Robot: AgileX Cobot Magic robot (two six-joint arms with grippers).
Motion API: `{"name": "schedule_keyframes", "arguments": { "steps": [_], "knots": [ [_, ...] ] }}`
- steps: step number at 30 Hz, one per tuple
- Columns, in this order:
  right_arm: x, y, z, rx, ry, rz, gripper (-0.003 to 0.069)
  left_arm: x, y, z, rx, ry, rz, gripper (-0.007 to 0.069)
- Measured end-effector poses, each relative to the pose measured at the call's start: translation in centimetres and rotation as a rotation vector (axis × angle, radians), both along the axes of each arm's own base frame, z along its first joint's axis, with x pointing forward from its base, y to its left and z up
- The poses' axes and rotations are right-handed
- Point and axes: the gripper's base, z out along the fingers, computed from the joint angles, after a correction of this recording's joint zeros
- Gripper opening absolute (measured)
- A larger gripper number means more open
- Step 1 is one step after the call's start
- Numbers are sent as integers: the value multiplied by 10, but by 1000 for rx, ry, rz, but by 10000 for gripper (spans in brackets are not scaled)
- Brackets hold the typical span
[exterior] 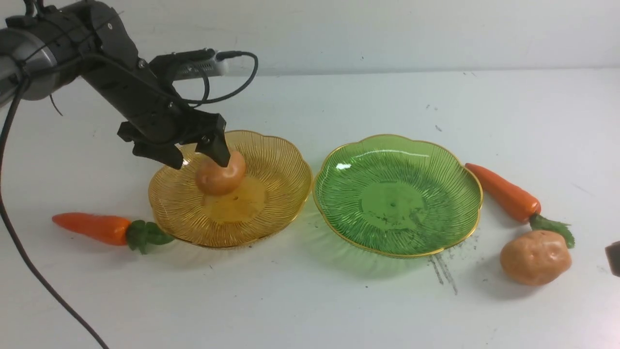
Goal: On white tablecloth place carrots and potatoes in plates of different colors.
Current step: 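Put the potatoes from the left side into the left plate with the left gripper, then pick up the carrot from the table and place it on the green plate with the left gripper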
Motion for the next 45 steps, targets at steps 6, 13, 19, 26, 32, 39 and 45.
{"name": "schedule_keyframes", "arguments": {
  "steps": [6,13,19,26,32,39,45],
  "knots": [
    [0,0,0,6,2,2,-13,-6,12,-5,108,122,117,565],
    [0,1,0,8,3,2,-13,-12,54,14,264,95,297,37],
    [-1,0,-1,3,18,6,-13,-27,112,19,230,139,558,-3],
    [-2,0,-1,-2,24,7,-13,-29,137,11,131,190,722,36],
    [-2,0,-2,-4,28,8,-13,-20,137,-19,124,269,742,242],
    [-3,0,-2,-8,38,10,-13,-14,139,-46,127,339,801,563],
    [-3,0,-2,-9,40,10,-13,-10,140,-71,143,396,823,634]
  ]
}}
